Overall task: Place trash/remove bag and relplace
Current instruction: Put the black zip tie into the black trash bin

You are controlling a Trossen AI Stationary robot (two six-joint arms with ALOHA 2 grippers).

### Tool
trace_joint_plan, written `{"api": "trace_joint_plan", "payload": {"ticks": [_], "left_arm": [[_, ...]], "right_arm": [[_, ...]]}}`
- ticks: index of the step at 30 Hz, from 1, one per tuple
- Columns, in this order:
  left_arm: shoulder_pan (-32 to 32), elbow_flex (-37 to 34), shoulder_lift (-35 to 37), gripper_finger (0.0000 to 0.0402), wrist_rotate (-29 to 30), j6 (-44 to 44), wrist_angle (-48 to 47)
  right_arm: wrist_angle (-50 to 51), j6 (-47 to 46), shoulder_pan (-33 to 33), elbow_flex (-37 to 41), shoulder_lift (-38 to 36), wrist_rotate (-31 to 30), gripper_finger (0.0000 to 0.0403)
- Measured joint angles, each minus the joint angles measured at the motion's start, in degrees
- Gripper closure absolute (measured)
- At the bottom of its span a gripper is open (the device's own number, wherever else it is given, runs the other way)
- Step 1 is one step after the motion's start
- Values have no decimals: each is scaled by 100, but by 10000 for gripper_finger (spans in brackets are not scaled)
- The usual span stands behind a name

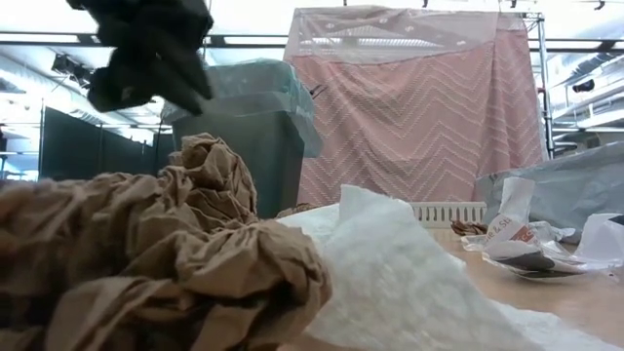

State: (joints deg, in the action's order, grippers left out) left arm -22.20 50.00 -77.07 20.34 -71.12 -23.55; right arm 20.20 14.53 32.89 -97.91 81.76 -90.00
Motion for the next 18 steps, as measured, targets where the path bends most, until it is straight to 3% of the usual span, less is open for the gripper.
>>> {"api": "trace_joint_plan", "payload": {"ticks": [6,13,18], "left_arm": [[242,-23,-940,300,119,42,572],[526,-25,-1691,300,845,76,1540],[739,-24,-2170,300,850,324,2155]], "right_arm": [[101,27,78,2,148,3,261],[102,76,228,9,152,3,262],[70,248,402,9,108,-1,261]]}}
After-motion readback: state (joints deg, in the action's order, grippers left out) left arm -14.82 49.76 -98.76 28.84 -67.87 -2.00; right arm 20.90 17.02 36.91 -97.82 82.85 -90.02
